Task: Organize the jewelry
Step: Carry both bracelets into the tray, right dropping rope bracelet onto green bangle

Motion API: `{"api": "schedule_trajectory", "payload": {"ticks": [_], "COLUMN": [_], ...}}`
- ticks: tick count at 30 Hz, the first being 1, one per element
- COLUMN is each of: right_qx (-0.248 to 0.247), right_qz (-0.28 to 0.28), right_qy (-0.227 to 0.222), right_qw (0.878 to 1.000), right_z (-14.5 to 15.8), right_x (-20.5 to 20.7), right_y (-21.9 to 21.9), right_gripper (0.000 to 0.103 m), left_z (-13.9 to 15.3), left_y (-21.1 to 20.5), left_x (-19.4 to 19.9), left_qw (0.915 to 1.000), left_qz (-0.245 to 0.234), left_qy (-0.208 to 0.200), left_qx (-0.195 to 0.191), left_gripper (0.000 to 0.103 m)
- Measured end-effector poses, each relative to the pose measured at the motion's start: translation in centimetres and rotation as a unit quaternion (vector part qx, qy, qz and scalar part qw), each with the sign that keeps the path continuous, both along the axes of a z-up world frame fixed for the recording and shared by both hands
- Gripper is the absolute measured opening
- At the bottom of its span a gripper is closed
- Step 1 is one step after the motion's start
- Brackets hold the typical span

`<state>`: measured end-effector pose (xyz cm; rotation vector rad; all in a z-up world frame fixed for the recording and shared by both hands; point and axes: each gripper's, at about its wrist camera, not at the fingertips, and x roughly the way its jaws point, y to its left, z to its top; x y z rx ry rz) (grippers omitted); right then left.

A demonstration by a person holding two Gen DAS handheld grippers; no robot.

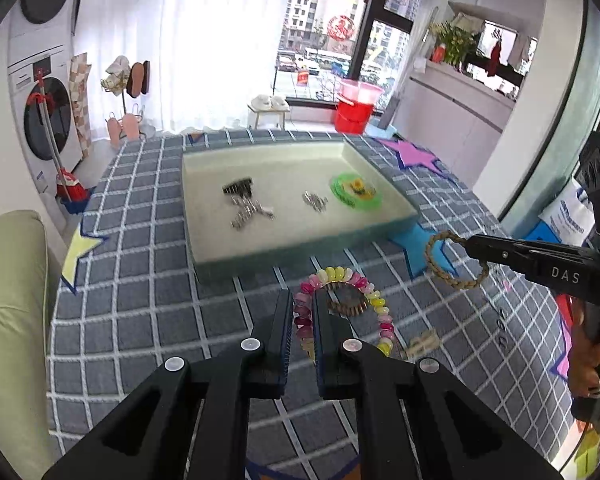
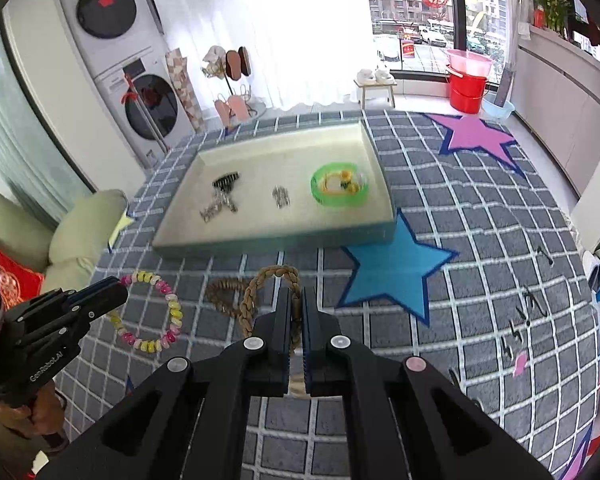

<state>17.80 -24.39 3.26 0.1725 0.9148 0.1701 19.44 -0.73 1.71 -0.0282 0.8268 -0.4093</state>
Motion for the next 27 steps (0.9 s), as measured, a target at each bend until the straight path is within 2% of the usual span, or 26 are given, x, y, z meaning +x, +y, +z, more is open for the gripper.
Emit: {"api": "schedule_trajectory", "payload": {"ticks": [13, 27], "right_qx": [0.001, 0.012], "right_qz": [-0.011, -0.031], "right_qy": [-0.015, 0.001], "right_qw": [1.000, 0.999], "right_z": [1.8, -0.6], "right_x": [6.5, 12.8], "right_y": [0.0, -0.5], "right_gripper": [0.005, 0.005], "left_z": [1.7, -0.2], "left_y": [0.4, -1.2], "left_x": [6.0, 11.6], "left_qw": [0.9995, 0.9992], "left_qz": [0.022, 0.037], "left_qy": [-0.021, -0.012], "left_qx": [-0.006, 0.005], "left_gripper": [0.024, 0.024]}}
